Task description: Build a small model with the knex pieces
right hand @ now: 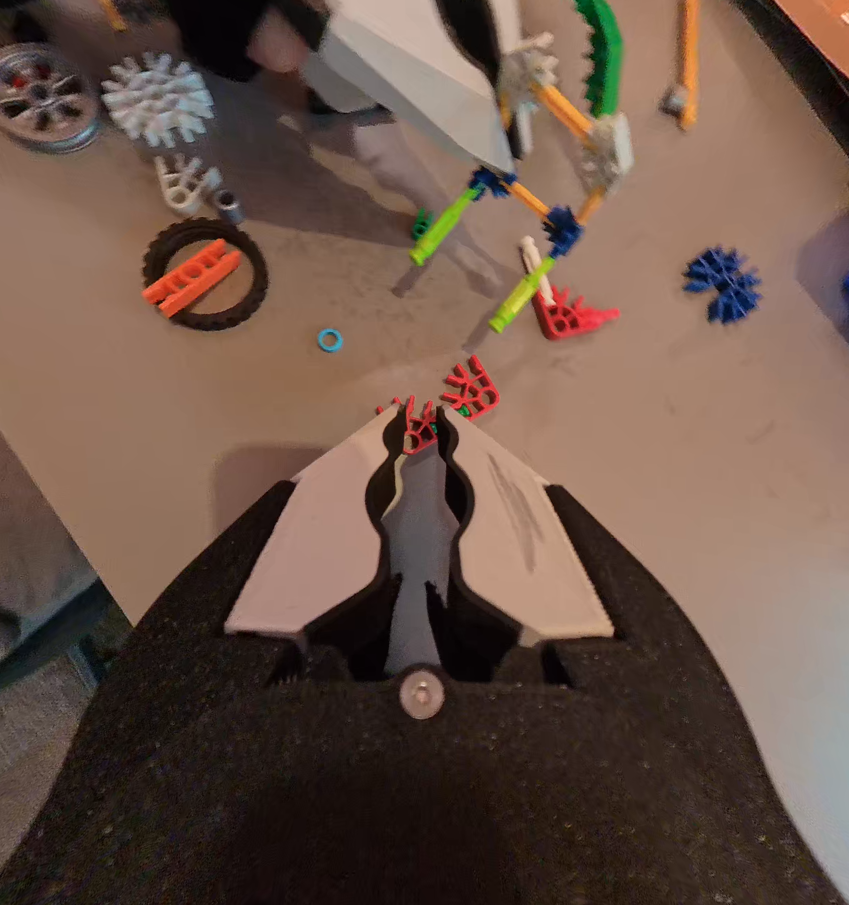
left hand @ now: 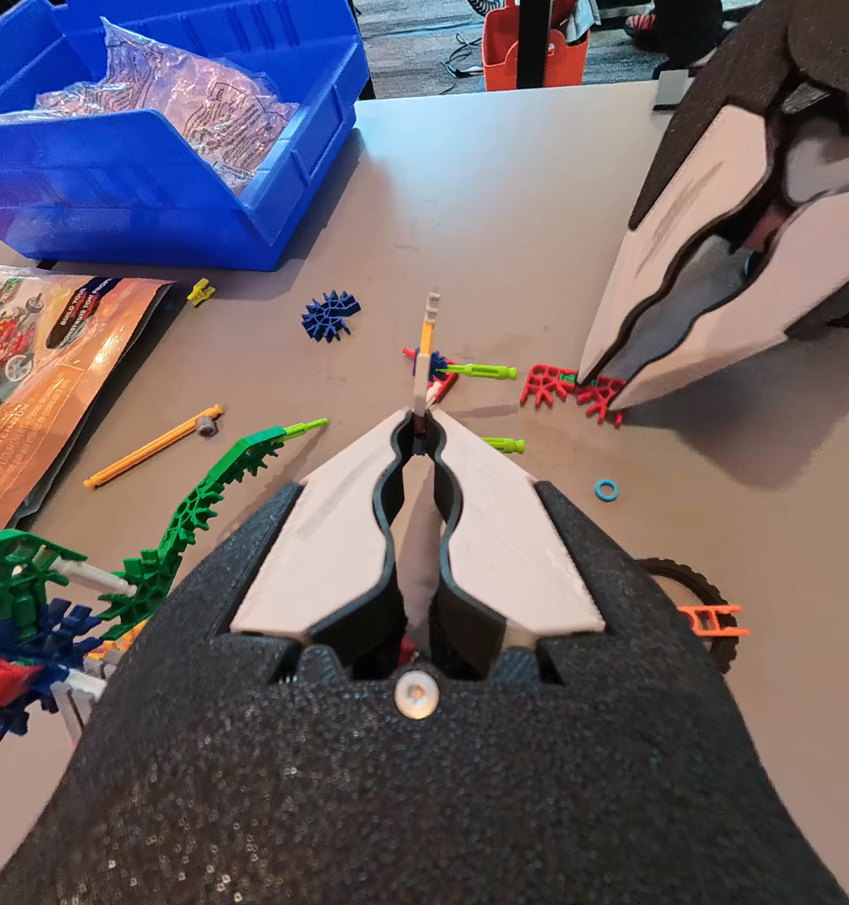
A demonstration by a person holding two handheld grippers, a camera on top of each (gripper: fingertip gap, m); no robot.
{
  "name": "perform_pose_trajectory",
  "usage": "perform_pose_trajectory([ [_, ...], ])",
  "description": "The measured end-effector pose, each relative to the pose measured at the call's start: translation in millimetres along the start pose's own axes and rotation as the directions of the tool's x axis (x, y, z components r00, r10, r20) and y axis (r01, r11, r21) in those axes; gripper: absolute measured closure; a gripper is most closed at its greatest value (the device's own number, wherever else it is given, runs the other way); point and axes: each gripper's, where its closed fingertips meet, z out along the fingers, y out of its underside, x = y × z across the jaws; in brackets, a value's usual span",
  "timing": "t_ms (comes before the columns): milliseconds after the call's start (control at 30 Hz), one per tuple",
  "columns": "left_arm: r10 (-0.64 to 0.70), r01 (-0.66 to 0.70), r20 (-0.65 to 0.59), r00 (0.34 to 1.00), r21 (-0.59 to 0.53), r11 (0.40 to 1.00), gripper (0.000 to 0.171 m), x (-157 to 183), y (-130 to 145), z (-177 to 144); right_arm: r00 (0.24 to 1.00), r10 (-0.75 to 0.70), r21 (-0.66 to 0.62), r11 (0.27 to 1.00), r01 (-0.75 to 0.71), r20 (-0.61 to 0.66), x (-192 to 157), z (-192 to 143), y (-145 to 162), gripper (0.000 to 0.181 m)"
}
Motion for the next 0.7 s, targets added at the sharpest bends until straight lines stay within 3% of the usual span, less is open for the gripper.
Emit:
perform_pose_trajectory([
  [100,-0.011,0.011,0.004,1.0,-0.008,1.0,0.169,1,2,2,0.99,0.135,0.007,0.991,-0.135,-0.032,-4,-1,-2,0.171],
  [200,0.0,0.0,-0.003,1.0,-0.019,1.0,0.169,7,3,5,0.986,0.165,0.105,0.981,-0.164,0.002,-15,-6,-19,0.157],
  [300,0.013,-0.013,-0.002,1.0,-0.02,1.0,0.17,9,2,5,0.997,0.008,0.095,0.995,0.0,-0.08,-7,-12,-16,0.152],
  [433,0.003,-0.003,-0.004,1.0,-0.013,1.0,0.169,7,1,4,0.987,-0.157,0.013,0.987,0.157,-0.032,1,-7,-4,0.138],
  [600,0.004,-0.004,-0.004,1.0,-0.008,1.0,0.169,6,0,3,0.976,-0.18,0.023,0.984,0.179,0.122,1,4,0,0.133],
  [700,0.0,0.0,-0.006,1.0,-0.013,1.0,0.169,5,2,4,0.987,-0.126,0.022,0.992,0.124,0.103,6,6,-1,0.135],
])
